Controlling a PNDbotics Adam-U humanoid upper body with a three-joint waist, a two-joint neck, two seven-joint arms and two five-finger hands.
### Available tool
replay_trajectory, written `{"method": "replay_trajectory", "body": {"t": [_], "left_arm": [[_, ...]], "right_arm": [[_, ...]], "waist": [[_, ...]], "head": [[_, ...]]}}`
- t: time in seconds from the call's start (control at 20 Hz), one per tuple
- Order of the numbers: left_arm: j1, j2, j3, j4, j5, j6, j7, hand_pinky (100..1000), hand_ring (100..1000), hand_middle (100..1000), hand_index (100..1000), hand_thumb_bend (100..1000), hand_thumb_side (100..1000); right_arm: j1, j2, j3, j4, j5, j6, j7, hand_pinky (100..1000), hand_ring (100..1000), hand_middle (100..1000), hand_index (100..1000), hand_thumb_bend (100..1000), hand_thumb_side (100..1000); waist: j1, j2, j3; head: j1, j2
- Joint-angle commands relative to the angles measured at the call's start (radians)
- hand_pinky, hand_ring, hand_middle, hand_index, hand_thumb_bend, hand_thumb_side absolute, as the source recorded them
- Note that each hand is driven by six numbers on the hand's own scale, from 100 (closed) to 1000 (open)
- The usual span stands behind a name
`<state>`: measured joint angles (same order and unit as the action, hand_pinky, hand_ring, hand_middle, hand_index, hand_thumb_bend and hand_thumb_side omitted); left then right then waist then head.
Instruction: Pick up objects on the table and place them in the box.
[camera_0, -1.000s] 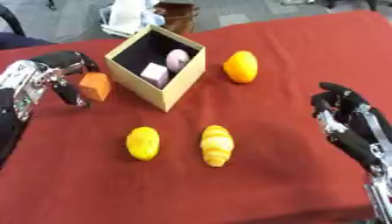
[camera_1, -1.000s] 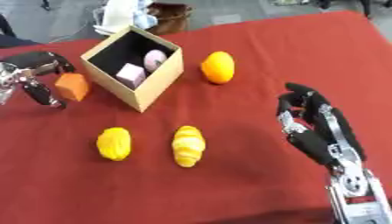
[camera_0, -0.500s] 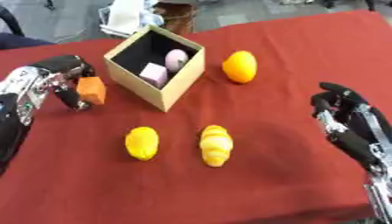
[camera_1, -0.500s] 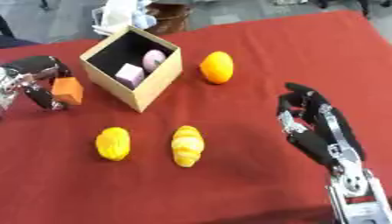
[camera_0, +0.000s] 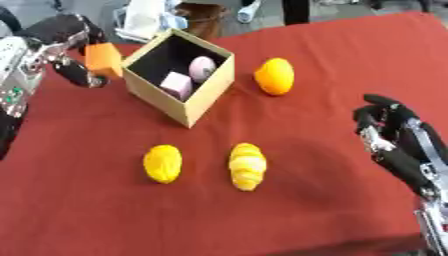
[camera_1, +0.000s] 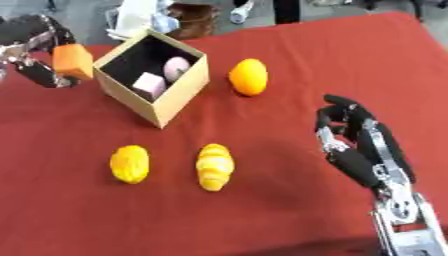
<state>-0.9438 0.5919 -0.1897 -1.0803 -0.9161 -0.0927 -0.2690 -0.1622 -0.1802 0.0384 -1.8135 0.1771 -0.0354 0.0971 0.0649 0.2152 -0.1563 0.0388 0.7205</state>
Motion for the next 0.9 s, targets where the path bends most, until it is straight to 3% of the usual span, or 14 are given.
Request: {"method": "replay_trajectory", "body": {"t": [0.05, 0.25, 0.4, 0.65, 0.85, 0.9], "left_arm": [[-0.036, -0.001, -0.002, -0.023, 0.010, 0.041, 0.048, 669, 521, 484, 675, 490, 100], [-0.055, -0.059, -0.010, 0.035, -0.026, 0.069, 0.100, 683, 557, 519, 705, 513, 100], [-0.061, -0.103, -0.003, 0.099, -0.055, 0.086, 0.135, 708, 626, 603, 781, 551, 100], [-0.061, -0.123, -0.004, 0.132, -0.053, 0.079, 0.172, 734, 685, 710, 867, 619, 195], [-0.055, -0.116, -0.006, 0.118, -0.029, 0.078, 0.172, 738, 695, 723, 876, 644, 239], [-0.051, -0.112, -0.002, 0.105, -0.015, 0.078, 0.177, 725, 665, 688, 851, 627, 258]], "right_arm": [[-0.009, -0.007, 0.003, -0.011, -0.004, -0.003, 0.005, 650, 742, 665, 851, 100, 444], [-0.009, -0.004, 0.007, -0.009, -0.005, -0.004, 0.009, 650, 742, 665, 851, 100, 445], [-0.009, -0.002, 0.010, -0.008, -0.007, -0.004, 0.012, 650, 742, 665, 851, 100, 445], [-0.010, -0.001, 0.011, -0.008, -0.009, -0.005, 0.014, 650, 742, 665, 851, 100, 446], [-0.010, -0.001, 0.011, -0.007, -0.008, -0.004, 0.014, 650, 742, 665, 851, 100, 446], [-0.010, -0.001, 0.010, -0.008, -0.008, -0.004, 0.013, 651, 742, 665, 851, 100, 445]], "waist": [[-0.012, -0.025, -0.005], [-0.013, -0.027, -0.017], [-0.015, -0.028, -0.027], [-0.014, -0.027, -0.032], [-0.014, -0.027, -0.030], [-0.015, -0.026, -0.028]], "head": [[0.001, -0.005], [0.006, -0.005], [0.012, -0.005], [0.012, -0.005], [0.011, -0.004], [0.009, -0.004]]}}
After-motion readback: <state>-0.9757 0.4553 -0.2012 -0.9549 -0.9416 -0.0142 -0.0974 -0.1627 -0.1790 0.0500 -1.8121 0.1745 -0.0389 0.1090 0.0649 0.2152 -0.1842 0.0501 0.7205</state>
